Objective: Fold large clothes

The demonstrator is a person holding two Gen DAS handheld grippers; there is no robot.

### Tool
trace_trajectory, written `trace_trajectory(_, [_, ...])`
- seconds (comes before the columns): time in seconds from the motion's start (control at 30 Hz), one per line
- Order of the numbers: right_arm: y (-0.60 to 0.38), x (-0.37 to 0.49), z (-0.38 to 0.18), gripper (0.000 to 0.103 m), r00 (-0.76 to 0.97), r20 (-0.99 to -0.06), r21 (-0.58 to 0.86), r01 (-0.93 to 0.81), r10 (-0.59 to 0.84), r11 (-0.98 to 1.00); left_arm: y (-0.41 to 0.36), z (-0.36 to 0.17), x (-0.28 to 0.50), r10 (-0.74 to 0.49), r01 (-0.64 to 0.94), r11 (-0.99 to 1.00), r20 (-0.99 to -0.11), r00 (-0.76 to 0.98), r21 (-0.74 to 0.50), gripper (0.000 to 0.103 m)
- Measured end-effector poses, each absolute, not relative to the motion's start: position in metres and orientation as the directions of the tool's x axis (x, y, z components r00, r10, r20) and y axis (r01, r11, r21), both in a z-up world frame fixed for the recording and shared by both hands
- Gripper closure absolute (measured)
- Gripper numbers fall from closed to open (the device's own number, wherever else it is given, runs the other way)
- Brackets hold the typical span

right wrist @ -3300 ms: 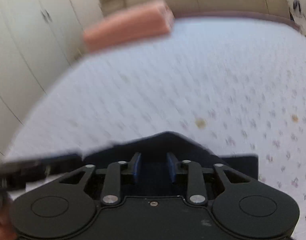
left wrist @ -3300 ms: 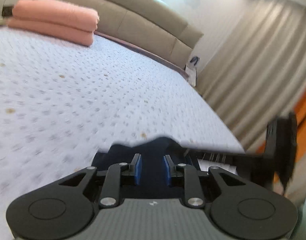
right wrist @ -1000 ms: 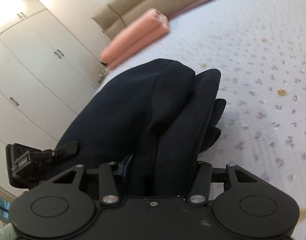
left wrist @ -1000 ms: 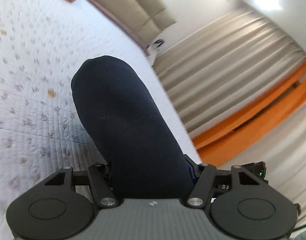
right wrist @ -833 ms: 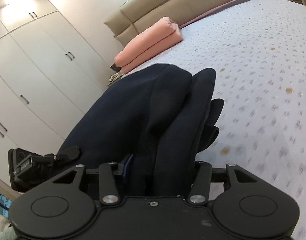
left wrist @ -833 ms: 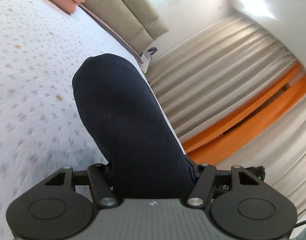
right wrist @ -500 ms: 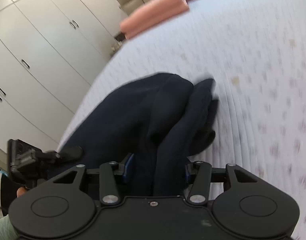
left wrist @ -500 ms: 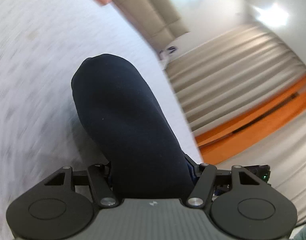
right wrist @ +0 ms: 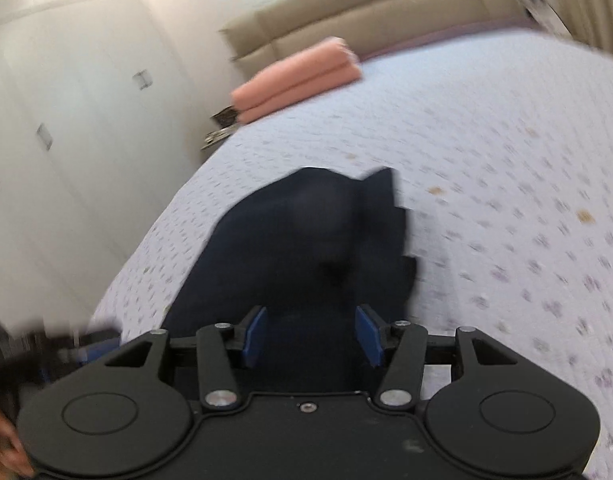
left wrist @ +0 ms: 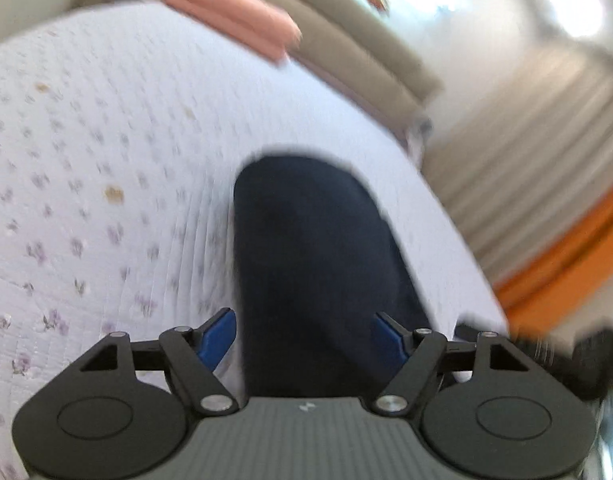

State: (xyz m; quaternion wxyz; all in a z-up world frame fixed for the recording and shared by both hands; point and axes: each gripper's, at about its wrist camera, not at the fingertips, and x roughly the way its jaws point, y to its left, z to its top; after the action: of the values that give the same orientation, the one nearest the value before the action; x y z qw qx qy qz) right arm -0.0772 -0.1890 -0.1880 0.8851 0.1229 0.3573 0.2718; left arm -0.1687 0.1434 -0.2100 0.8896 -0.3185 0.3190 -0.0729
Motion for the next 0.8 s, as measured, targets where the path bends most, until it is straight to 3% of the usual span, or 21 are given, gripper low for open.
trace_trajectory(0.07, [-0.169,-0.082,-0.189,0.056,0.602,-0.582,0.348,-0.425,0.548,0.836,0.125,-0.194,-0.152,-0.342,-0.030,0.788,-0.478,0.809,-0.615,0.031])
trace_trajectory(0.1, [-0.158,-0.079,-0.200,0.087,0.602,-0.599,0.310,-0.434,0.528,0.846,0.115,-0.190,-0.146,-0.330,-0.018,0.813,-0.486,0.809,-0.581,0.033])
trace_trajectory(0.13, [-0.148,-0.077,-0.211,0.101,0.595,-0.636,0.269,-0.426,0.491,0.864,0.102,-0.190,-0.138,-0.308,-0.018,0.845,-0.514,0.800,-0.535,0.038])
trace_trajectory(0.17, [-0.144,-0.075,-0.224,0.101,0.581,-0.675,0.244,-0.406,0.455,0.881,0.089,-0.194,-0.131,-0.277,-0.029,0.877,-0.553,0.786,-0.479,0.043])
trace_trajectory(0.23, [-0.145,-0.073,-0.246,0.101,0.541,-0.730,0.237,-0.373,0.418,0.897,0.064,-0.203,-0.125,-0.185,-0.043,0.939,-0.608,0.772,-0.341,0.044])
trace_trajectory(0.33, [-0.161,-0.089,-0.254,0.101,0.515,-0.763,0.234,-0.345,0.391,0.909,0.034,-0.205,-0.157,-0.071,0.000,0.994,-0.659,0.749,-0.107,0.040])
trace_trajectory(0.4, [-0.171,-0.097,-0.255,0.101,0.506,-0.770,0.249,-0.324,0.390,0.913,0.024,-0.212,-0.176,-0.037,0.017,0.999,-0.698,0.715,-0.036,0.035])
trace_trajectory(0.6, [-0.193,-0.114,-0.237,0.101,0.507,-0.779,0.270,-0.261,0.369,0.927,0.040,-0.217,-0.190,-0.069,-0.060,0.986,-0.714,0.697,-0.154,0.033])
trace_trajectory(0.67, [-0.201,-0.122,-0.229,0.090,0.506,-0.790,0.266,-0.227,0.347,0.937,0.038,-0.210,-0.198,-0.070,-0.052,0.988,-0.714,0.697,-0.148,0.035])
trace_trajectory(0.73, [-0.209,-0.130,-0.223,0.061,0.496,-0.816,0.235,-0.183,0.296,0.955,0.041,-0.202,-0.207,-0.070,-0.060,0.986,-0.712,0.699,-0.156,0.036])
trace_trajectory(0.8, [-0.216,-0.141,-0.217,0.061,0.476,-0.844,0.202,-0.146,0.248,0.968,0.045,-0.195,-0.215,-0.052,-0.088,0.983,-0.714,0.698,-0.158,0.040])
